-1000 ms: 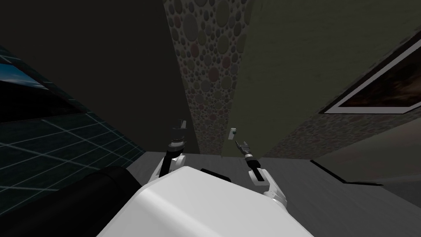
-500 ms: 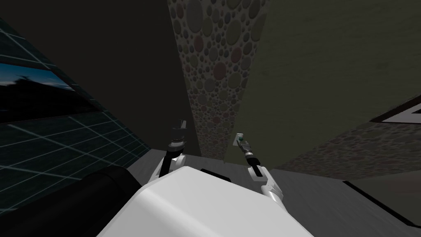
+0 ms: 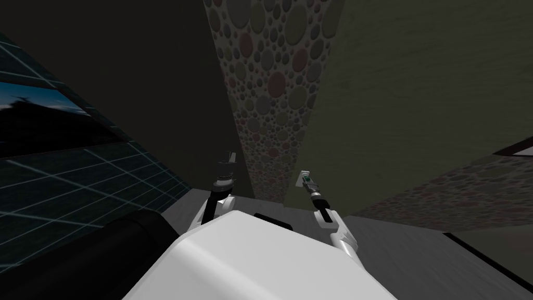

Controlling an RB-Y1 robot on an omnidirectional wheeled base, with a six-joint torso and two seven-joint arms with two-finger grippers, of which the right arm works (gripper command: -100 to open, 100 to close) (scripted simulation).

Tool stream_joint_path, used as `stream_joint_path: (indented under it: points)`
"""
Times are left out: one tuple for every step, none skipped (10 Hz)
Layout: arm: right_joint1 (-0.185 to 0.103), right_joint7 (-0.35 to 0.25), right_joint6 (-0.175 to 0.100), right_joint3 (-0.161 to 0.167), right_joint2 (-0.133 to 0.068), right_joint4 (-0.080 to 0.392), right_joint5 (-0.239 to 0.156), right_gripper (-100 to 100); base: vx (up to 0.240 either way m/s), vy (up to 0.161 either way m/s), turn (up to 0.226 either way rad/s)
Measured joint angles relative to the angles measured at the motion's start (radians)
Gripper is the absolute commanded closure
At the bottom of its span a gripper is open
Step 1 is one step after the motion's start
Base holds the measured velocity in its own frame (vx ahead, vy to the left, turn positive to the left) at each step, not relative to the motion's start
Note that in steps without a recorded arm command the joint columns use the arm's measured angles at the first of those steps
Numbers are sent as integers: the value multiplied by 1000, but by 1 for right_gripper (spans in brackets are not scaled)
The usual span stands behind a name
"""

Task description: Pull the door open

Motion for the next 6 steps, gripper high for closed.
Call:
stream_joint_path:
  points:
    - [1, 0, 1, 0, 0, 1, 0, 100, -8, 1, -5]
    - [2, -1, 1, 0, 0, 2, 0, 100, 0, 0, 0]
    - [2, -1, 1, 0, 0, 2, 0, 100, -1, 2, -12]
    - [3, -2, 9, 1, 0, 5, -18, 100, -9, 13, -14]
    - [-1, -5, 23, 1, -3, 12, -43, 100, -11, 23, -23]
    - [-1, -11, 43, 4, -6, 11, -70, 100, -11, 23, -19]
